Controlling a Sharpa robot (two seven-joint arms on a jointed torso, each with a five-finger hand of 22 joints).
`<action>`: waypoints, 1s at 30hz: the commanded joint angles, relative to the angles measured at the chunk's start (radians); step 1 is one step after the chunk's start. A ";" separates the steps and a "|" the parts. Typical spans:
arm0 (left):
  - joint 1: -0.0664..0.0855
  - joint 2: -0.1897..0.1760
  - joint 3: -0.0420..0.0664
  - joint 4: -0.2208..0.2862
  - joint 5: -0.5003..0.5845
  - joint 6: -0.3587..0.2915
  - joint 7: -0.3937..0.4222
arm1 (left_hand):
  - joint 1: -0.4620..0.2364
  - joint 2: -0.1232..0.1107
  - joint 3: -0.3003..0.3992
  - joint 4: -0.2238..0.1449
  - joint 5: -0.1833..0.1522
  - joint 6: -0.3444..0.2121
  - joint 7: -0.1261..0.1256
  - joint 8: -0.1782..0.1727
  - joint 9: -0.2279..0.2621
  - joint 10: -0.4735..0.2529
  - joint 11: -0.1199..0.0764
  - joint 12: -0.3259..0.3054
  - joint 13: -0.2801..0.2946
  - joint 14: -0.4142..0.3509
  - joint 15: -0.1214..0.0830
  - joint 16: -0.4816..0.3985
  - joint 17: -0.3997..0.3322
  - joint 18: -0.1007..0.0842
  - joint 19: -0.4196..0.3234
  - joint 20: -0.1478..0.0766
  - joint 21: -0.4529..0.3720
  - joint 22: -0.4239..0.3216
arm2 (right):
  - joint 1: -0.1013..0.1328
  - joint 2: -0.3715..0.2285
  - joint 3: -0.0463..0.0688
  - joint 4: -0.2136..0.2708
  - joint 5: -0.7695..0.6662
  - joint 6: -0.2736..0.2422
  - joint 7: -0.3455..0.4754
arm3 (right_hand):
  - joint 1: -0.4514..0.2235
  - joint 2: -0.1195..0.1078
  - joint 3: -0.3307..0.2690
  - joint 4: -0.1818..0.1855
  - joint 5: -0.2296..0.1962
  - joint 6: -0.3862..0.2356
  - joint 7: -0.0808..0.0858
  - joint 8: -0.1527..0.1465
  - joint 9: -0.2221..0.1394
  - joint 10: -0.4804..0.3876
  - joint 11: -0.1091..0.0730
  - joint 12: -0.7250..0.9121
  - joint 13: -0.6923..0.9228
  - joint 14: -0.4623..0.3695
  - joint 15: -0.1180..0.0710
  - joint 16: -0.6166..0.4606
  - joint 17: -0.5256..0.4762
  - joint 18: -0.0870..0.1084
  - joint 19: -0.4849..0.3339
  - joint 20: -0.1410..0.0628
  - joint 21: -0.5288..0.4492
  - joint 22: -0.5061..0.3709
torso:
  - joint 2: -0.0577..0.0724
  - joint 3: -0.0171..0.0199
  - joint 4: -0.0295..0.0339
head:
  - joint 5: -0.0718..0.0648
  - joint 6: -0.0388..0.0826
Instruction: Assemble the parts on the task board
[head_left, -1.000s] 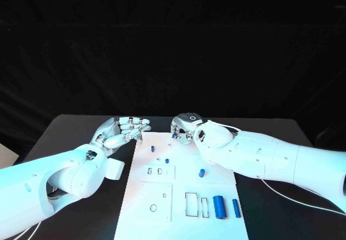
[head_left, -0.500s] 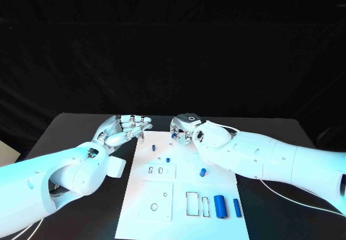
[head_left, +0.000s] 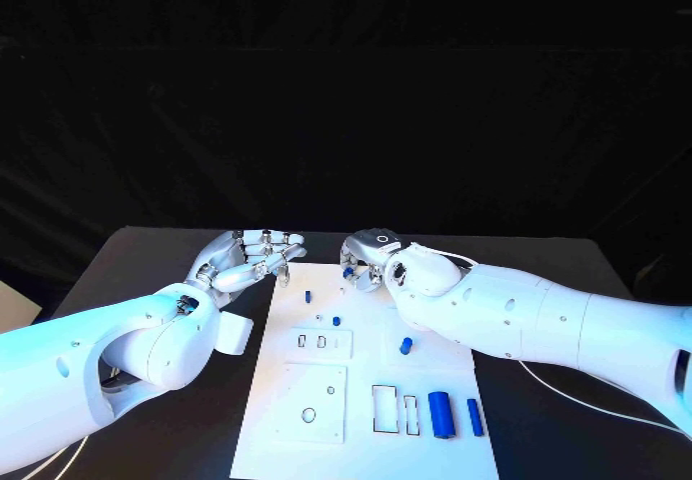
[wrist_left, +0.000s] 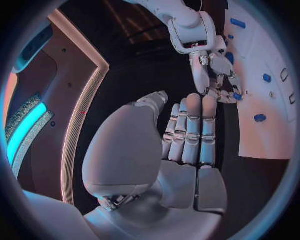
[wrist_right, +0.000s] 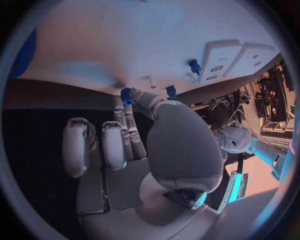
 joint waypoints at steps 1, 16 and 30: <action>0.002 0.002 0.001 0.001 -0.004 0.019 0.004 | 0.008 -0.003 0.007 0.000 -0.004 -0.007 0.000 0.004 0.001 -0.008 -0.001 0.003 0.001 -0.008 0.002 0.003 0.001 -0.002 -0.003 0.000 0.006 0.001 | 0.000 0.003 0.000 -0.007 -0.012 0.010 0.002 | -0.010 -0.016 0.000 0.001 -0.004 -0.011 0.001 -0.008 0.000 -0.027 0.006 -0.004 -0.009 0.023 0.011 -0.012 -0.021 0.012 -0.017 0.005 -0.023 -0.026 | 0.001 0.0000 0.0007 | 0.000 -0.001; 0.003 -0.001 0.001 -0.002 -0.003 0.020 0.003 | 0.007 -0.004 0.008 0.000 -0.005 -0.010 0.001 0.003 0.001 -0.010 0.000 0.003 0.002 -0.009 0.003 0.004 0.000 -0.002 -0.004 0.001 0.008 0.003 | 0.000 -0.032 -0.002 0.031 -0.011 -0.041 -0.001 | -0.002 -0.035 -0.077 0.002 -0.003 -0.089 -0.009 -0.064 -0.013 -0.127 0.021 0.002 -0.014 0.004 0.023 -0.064 -0.104 0.039 -0.078 0.017 -0.143 -0.154 | 0.000 0.0010 -0.0027 | 0.004 0.002; 0.003 -0.009 0.001 -0.012 -0.003 0.019 0.005 | 0.007 -0.005 0.008 0.000 -0.005 -0.011 0.001 0.003 0.001 -0.011 0.000 0.003 0.002 -0.010 0.003 0.005 0.000 -0.002 -0.004 0.001 0.009 0.003 | 0.017 -0.317 0.017 0.306 0.147 -0.072 0.021 | -0.003 -0.055 -0.093 0.028 -0.003 -0.081 -0.002 -0.079 -0.013 0.051 -0.015 0.068 0.026 0.038 -0.005 0.010 0.004 0.004 0.020 -0.007 -0.021 0.006 | -0.008 0.0012 -0.0224 | 0.002 0.007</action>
